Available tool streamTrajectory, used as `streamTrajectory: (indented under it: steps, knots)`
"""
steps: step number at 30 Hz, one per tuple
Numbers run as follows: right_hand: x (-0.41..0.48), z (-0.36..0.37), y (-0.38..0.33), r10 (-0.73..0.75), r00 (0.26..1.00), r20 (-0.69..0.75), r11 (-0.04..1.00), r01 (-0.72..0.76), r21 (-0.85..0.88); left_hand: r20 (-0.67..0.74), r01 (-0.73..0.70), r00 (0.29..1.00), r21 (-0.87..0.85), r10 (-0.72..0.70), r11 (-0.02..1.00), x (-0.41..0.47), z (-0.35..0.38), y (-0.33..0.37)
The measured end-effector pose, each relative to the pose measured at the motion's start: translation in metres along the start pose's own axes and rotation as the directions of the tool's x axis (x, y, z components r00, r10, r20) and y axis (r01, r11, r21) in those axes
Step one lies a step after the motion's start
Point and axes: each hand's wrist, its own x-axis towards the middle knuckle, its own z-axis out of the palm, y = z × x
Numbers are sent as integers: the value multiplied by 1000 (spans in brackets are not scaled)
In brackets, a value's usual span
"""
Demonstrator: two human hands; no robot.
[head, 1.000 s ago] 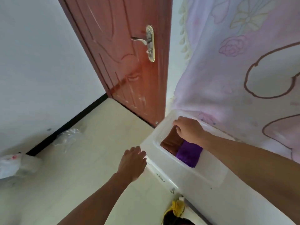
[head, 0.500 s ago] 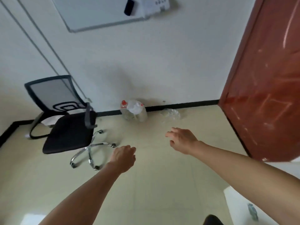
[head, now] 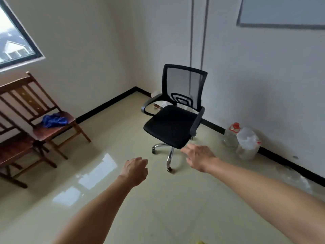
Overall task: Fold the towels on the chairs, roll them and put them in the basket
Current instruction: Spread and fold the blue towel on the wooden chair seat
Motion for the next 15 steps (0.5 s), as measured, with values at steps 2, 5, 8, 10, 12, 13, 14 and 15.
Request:
streamTrajectory:
  steps: [2, 5, 8, 10, 12, 13, 14, 15]
  knots:
    - [50, -2, -6, -71, 997, 5, 997, 71, -24, -10, 91, 996, -53, -91, 994, 11, -2, -28]
    - [133, -6, -27, -175, 984, 32, 983, 176, -46, -2, 230, 973, -102, -232, 968, 18, 0, -83]
    - [210, 0, -66, -315, 945, 83, 945, 321, -64, 22, 368, 930, -118, -368, 922, 13, 8, -142]
    - [254, 6, -98, -388, 916, 101, 917, 395, -59, 38, 448, 894, -128, -447, 885, 12, 13, -182]
    - [297, 13, -135, -453, 883, 118, 887, 461, -41, 66, 520, 854, -143, -516, 842, 16, 22, -226]
    - [320, 18, -154, -484, 867, 123, 870, 491, -42, 79, 545, 838, -144, -540, 826, 20, 26, -249]
    - [341, 21, -172, -505, 853, 130, 856, 514, -47, 88, 561, 828, -137, -554, 816, 26, 29, -271]
    - [361, 24, -189, -521, 844, 128, 846, 531, -52, 91, 575, 818, -131, -568, 808, 32, 31, -292]
